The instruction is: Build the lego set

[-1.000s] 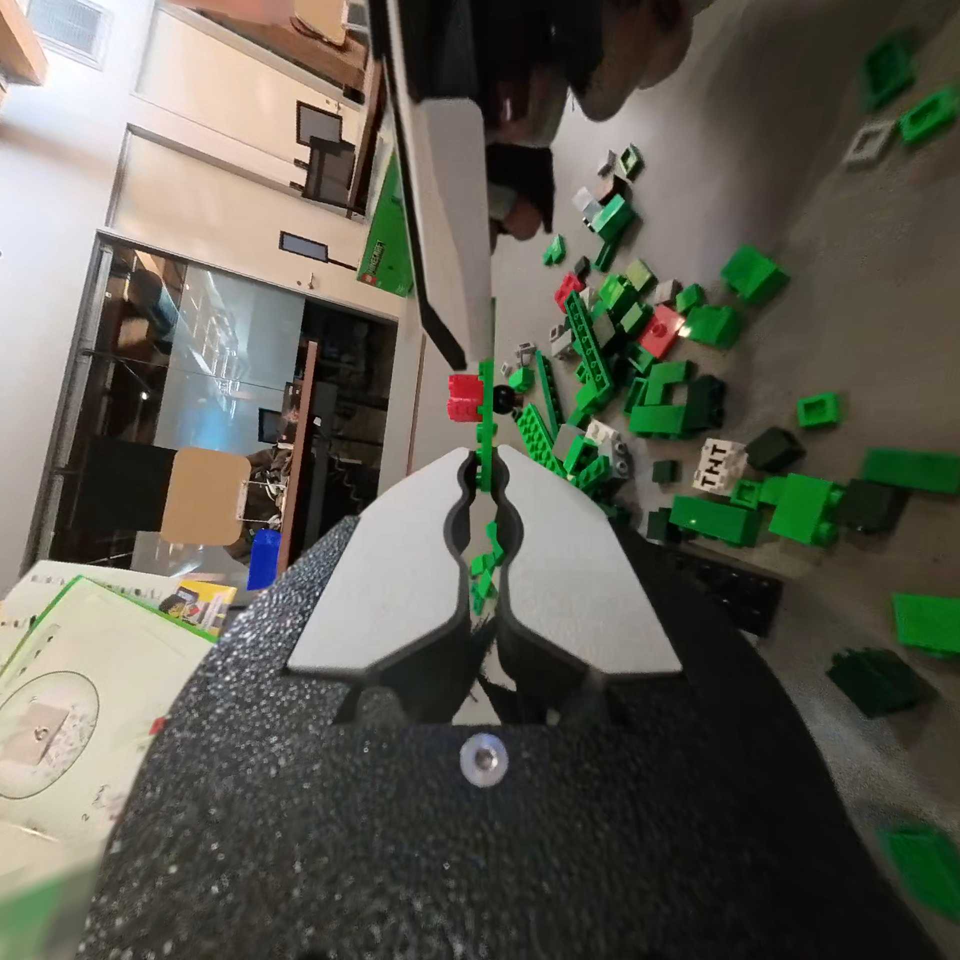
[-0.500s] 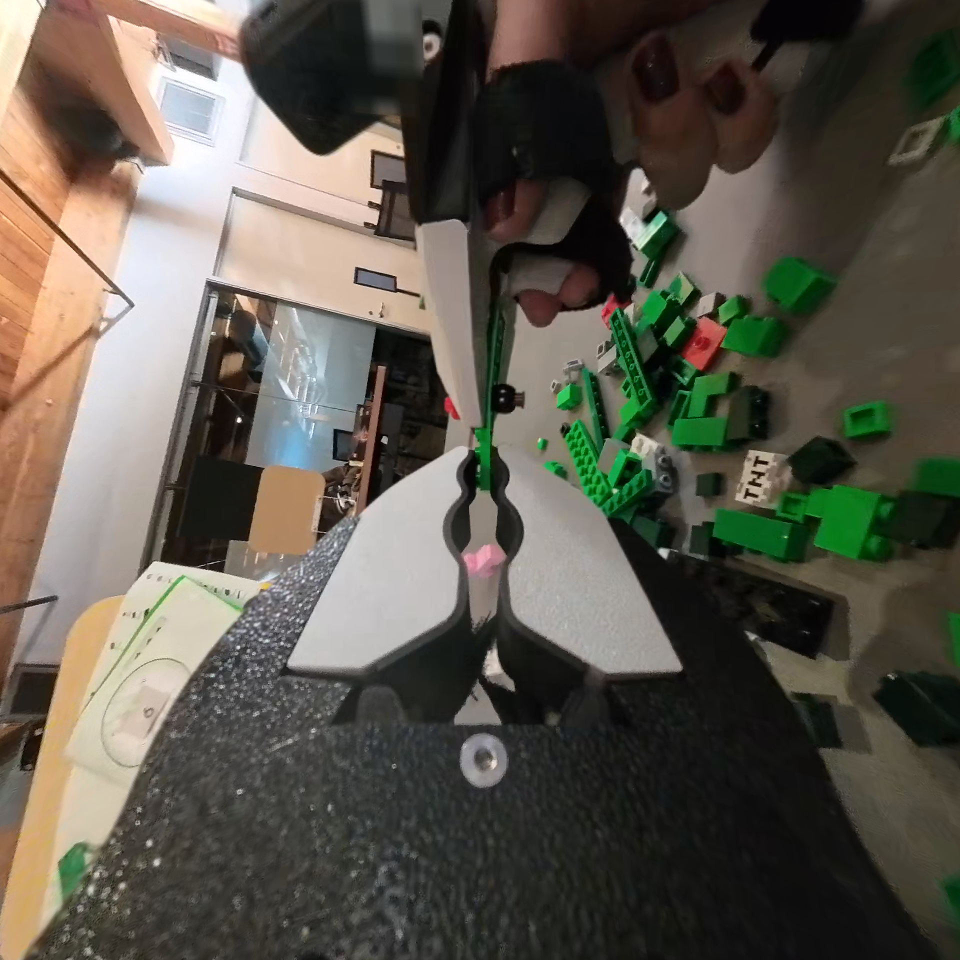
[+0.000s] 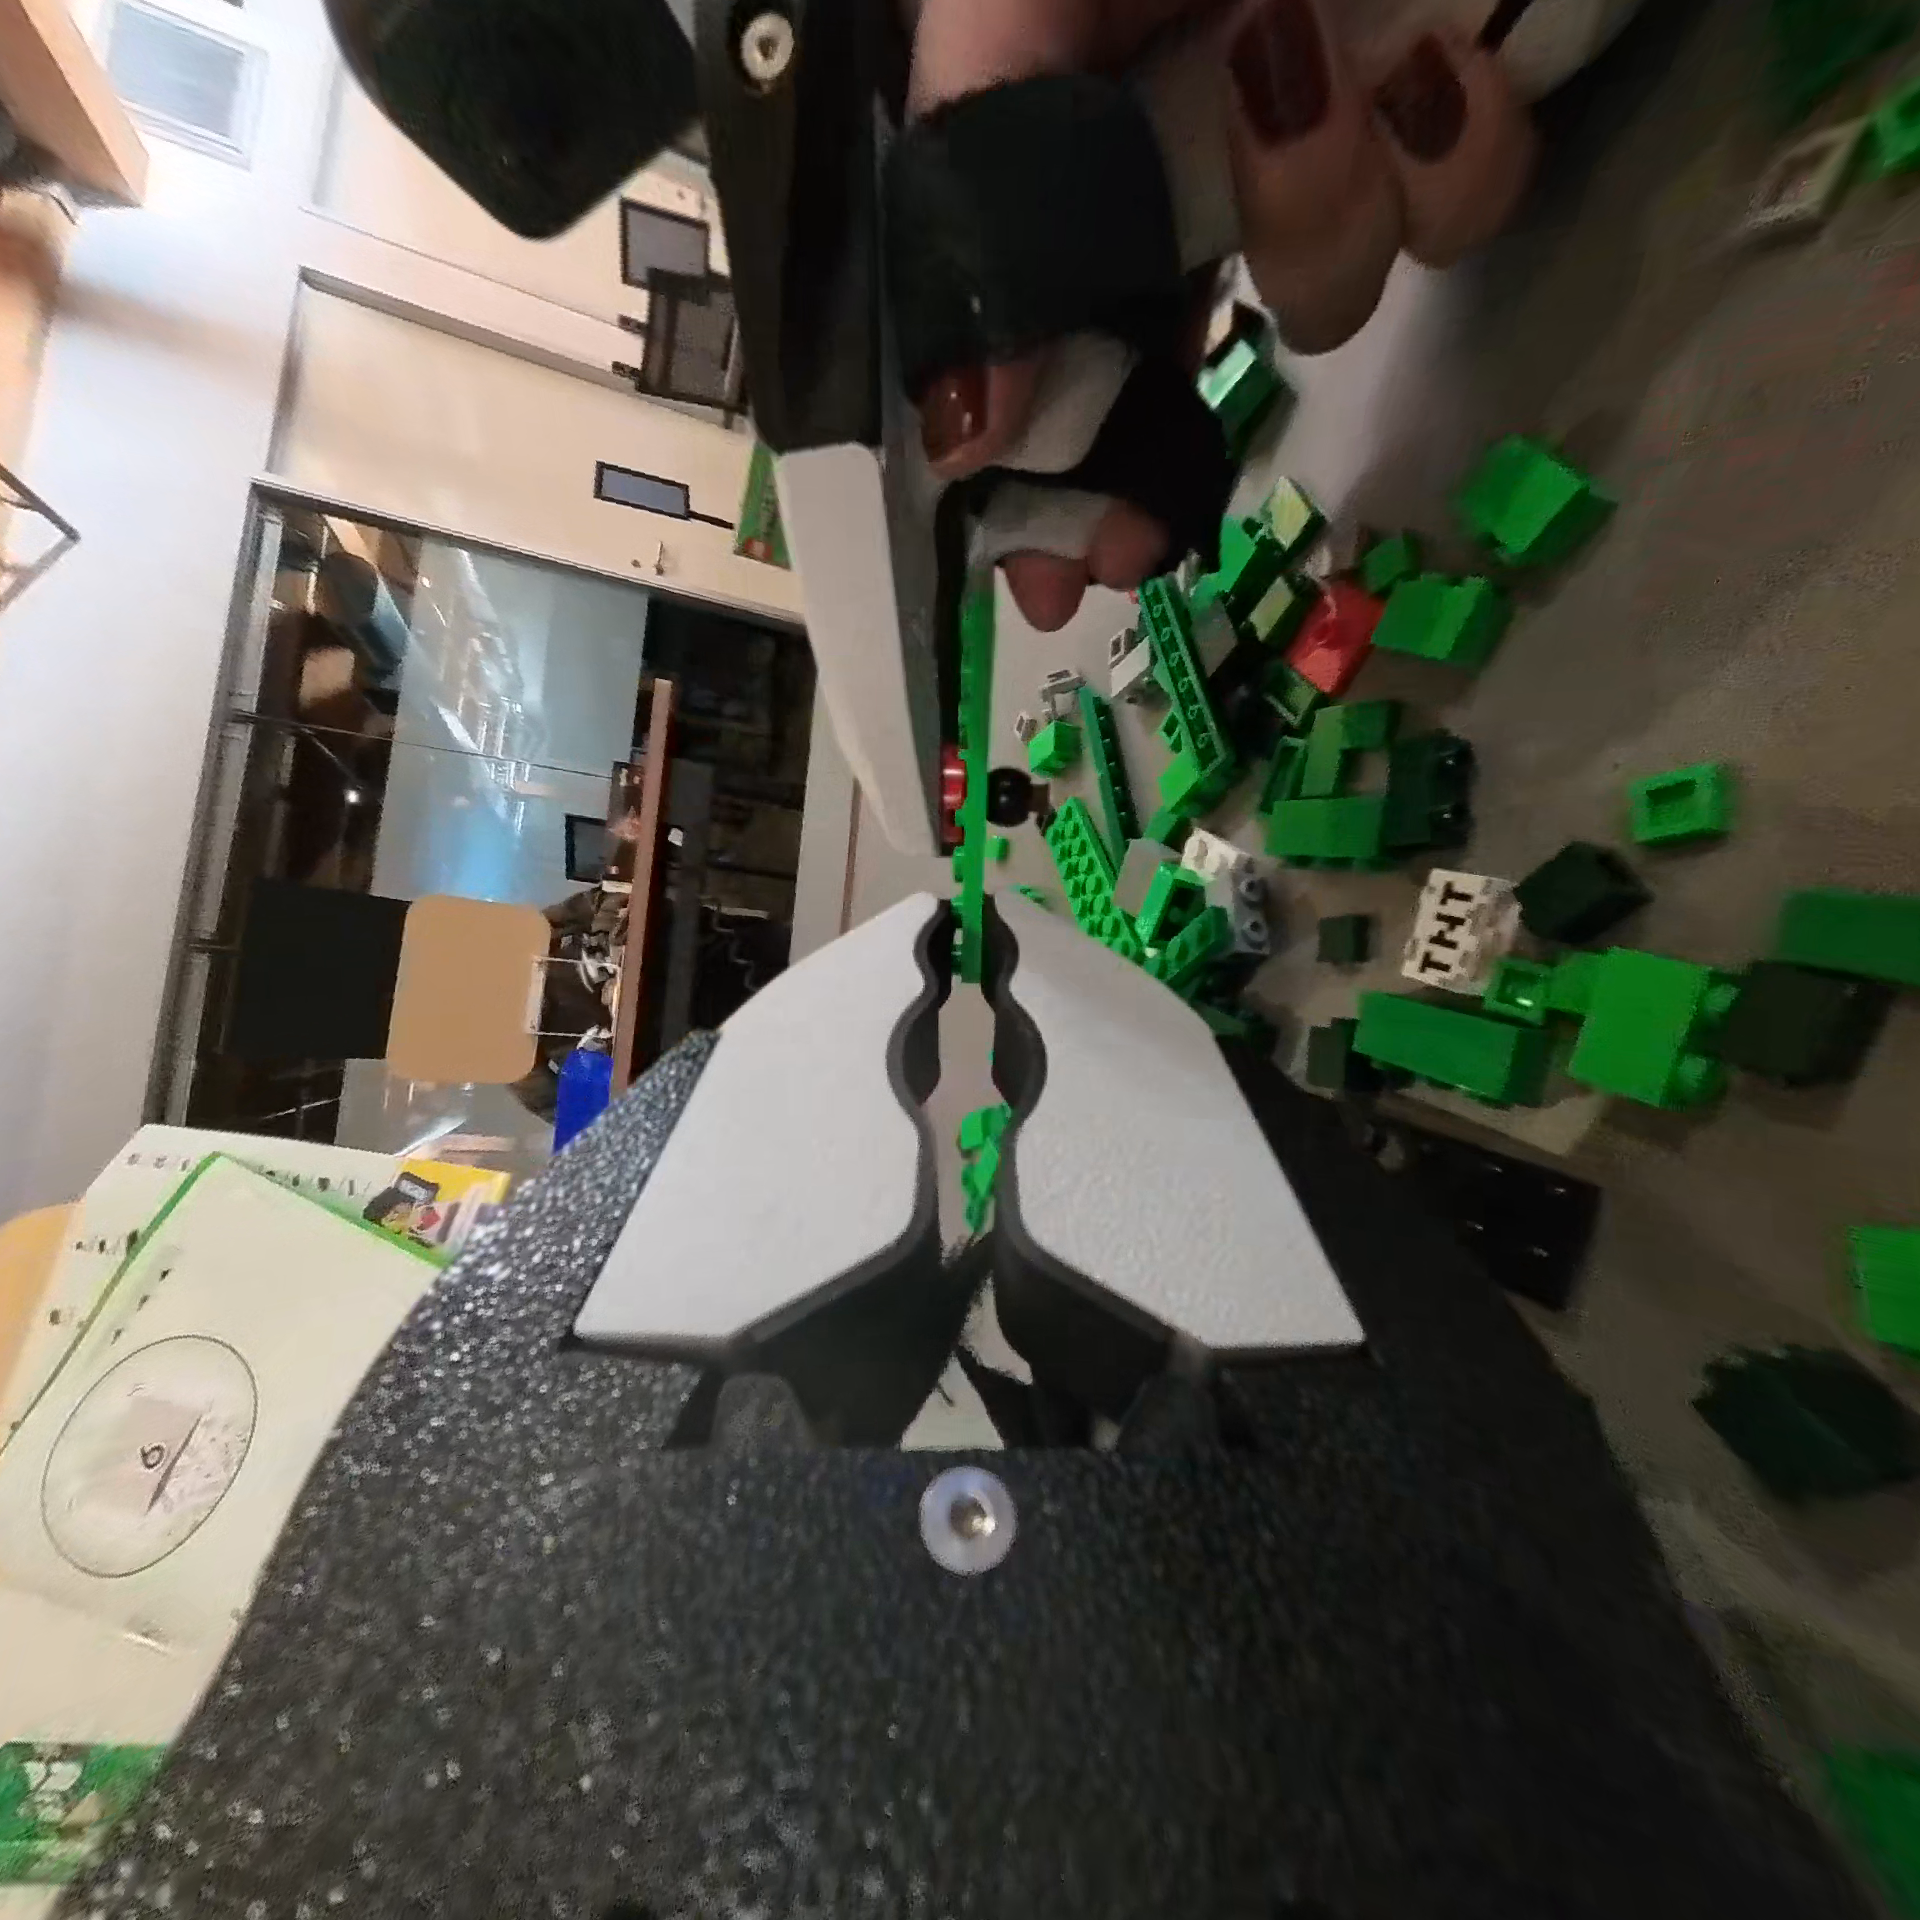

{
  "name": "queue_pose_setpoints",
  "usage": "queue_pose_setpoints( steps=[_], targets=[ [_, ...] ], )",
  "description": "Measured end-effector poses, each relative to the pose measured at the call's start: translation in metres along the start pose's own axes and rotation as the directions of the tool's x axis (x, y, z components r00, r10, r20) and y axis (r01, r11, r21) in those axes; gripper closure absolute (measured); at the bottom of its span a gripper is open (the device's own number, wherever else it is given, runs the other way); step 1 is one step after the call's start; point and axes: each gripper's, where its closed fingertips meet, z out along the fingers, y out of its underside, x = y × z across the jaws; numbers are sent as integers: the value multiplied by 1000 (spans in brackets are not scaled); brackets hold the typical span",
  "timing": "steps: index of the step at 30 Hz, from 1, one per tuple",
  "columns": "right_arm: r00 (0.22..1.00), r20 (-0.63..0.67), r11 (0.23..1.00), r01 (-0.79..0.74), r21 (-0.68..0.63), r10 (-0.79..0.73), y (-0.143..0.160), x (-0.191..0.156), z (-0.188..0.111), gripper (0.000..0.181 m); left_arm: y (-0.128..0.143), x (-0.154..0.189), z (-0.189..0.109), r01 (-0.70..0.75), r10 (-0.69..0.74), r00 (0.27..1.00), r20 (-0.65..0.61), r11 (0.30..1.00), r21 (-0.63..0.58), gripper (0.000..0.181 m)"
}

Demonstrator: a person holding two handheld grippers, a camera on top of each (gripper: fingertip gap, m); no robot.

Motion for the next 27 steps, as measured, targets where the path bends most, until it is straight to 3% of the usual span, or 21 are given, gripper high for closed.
queue_pose_setpoints(
  steps=[5,17,24,27],
  targets=[
    [992,-57,992,111,-61,-115,6,7,1,165,3,7,4,0,0,1000,-20,1000,-7,177],
    [994,-51,994,96,-58,-99,5,10,-2,162,8,7,5,36,-36,999,-24,999,-10,177],
    [973,-49,972,222,-77,-226,6,5,-4,166,3,4,1,-62,62,998,30,998,17,177],
    [990,-22,989,134,-63,-136,4,2,-6,166,0,-1,-1,-118,117,990,82,993,17,177]
  ],
)
